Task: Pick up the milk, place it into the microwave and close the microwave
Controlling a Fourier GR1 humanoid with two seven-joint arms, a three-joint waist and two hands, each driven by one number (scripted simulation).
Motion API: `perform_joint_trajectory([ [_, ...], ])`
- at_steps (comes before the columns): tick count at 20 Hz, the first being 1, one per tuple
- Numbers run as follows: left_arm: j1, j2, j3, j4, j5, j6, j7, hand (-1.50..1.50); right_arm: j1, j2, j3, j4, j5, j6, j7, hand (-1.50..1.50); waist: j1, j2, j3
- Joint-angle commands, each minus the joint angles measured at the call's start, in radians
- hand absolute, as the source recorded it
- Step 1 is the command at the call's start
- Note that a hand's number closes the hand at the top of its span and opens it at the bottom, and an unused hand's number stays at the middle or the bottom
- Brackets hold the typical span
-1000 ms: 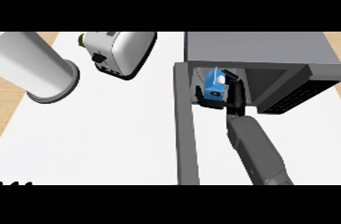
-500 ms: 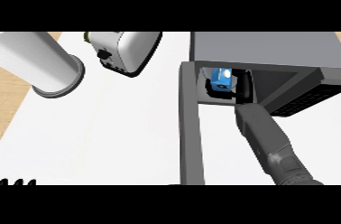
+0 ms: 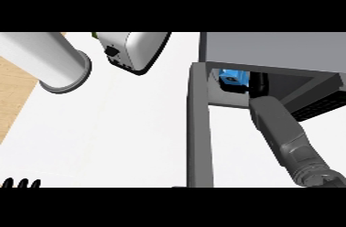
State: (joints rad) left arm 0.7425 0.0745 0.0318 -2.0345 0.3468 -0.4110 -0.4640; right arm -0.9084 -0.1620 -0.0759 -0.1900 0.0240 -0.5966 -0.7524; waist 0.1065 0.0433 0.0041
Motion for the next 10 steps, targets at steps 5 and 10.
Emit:
perform_joint_trajectory([
  [5, -0.036, 0.011, 0.024, 0.033, 0.023, -0.009, 0.000, -1.50, -0.059, -0.018, -0.048, 0.013, -0.021, -0.035, -0.057, 1.50, 0.012, 0.009, 0.001],
  [10, -0.026, 0.013, 0.018, 0.022, 0.016, -0.014, 0.002, -1.50, -0.066, -0.013, -0.075, 0.005, -0.030, -0.113, -0.117, 1.50, 0.026, 0.013, 0.002],
])
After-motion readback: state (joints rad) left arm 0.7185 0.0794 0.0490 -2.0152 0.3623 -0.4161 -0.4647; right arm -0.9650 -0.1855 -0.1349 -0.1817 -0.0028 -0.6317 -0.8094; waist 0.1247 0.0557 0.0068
